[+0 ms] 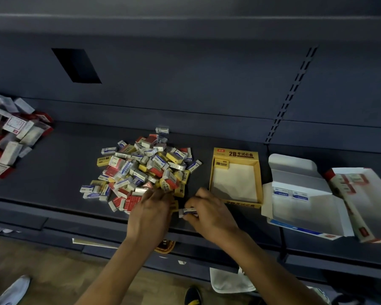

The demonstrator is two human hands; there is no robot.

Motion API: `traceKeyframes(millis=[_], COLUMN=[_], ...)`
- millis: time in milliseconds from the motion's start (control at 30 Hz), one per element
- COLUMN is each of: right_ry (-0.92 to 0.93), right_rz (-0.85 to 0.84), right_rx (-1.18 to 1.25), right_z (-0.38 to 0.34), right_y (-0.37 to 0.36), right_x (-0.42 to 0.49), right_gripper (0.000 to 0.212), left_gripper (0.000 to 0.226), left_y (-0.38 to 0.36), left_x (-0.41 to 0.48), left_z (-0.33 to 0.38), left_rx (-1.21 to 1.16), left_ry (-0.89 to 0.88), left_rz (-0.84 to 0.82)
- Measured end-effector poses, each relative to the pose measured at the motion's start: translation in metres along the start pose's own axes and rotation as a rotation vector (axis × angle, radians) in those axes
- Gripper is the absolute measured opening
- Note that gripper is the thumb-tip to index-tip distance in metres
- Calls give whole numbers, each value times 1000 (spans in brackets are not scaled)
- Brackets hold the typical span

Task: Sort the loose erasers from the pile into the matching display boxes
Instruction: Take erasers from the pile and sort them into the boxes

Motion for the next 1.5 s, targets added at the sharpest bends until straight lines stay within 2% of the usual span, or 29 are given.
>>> traceKeyframes(millis=[333,500,700,1067,1333,1500], right_ry=[49,-15,-117,-119,-113,-106], right_rz=[178,269,321,323,258,261], right_rx=[78,120,48,27,-68,-58], right_z=[10,27,51,75,77,79], right_y=[30,52,74,92,87,86], right_x=[-7,-15,-33,-42,-41,-39], right_gripper=[23,23,25,22,26,25], left_gripper=[30,30,34,38,30,16], left_y=[13,14,23,19,-7,-15], left_x=[13,29,58,128,144,142], left_z=[4,19,51,112,125,124], left_rx=[-157,-170,-187,-206,-170,-188], left_ry=[-14,-80,-137,-220,-220,-218], left_rz=[80,113,110,98,41,121])
Point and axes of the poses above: each hand's wrist, its own x-axis towards the middle knuckle, its own y-axis out of the back of the hand, z = x × y, the point moved 4 cm from there along x, towards the middle knuckle, and after that the axes turned 13 degrees about x, right-handed, at the moved point
